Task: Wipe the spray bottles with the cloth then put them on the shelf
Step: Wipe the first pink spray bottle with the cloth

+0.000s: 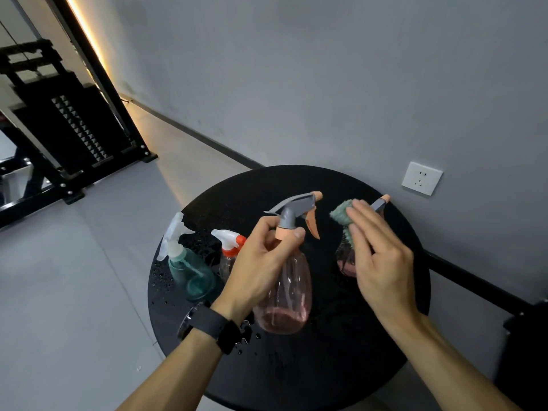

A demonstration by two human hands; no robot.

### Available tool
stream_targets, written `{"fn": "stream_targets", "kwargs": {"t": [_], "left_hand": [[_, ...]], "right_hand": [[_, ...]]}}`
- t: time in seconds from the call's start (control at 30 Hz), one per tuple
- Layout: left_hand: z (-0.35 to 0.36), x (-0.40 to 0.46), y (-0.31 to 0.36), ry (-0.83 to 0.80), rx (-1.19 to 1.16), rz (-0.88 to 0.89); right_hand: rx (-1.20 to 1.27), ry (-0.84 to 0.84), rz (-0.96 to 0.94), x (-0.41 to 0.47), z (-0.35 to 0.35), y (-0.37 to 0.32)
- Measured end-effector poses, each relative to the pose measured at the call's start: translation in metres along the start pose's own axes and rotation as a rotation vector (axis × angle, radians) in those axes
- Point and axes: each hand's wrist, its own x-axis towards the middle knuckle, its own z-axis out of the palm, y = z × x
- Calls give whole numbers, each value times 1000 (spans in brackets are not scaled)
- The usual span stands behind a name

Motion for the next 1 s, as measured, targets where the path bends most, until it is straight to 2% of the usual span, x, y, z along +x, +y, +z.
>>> {"fn": "stream_targets", "kwargs": {"t": [0.1, 0.23, 0.33, 0.43, 0.53, 0.67, 0.77, 1.0], "left_hand": [[2, -2, -4, -45, 94, 42], [7, -3, -9, -79, 156, 101], [12, -3, -11, -61, 245, 148], [15, -2, -14, -19, 334, 157], [17, -2, -16, -7, 370, 182], [18, -3, -16, -10, 428, 207], [18, -3, -16, -36, 385, 187], [15, -4, -18, -32, 349, 161]], "right_hand": [[20, 68, 10, 9, -5, -7], [17, 25, -106, 13, -9, -22], [11, -112, -271, 11, -6, -34], [-14, -308, -333, 3, 3, -39], [-40, -390, -319, -3, 9, -39], [-54, -355, -265, 0, 8, -35], [-52, -325, -218, 3, 5, -27], [47, -290, 33, 12, -8, -5]]}}
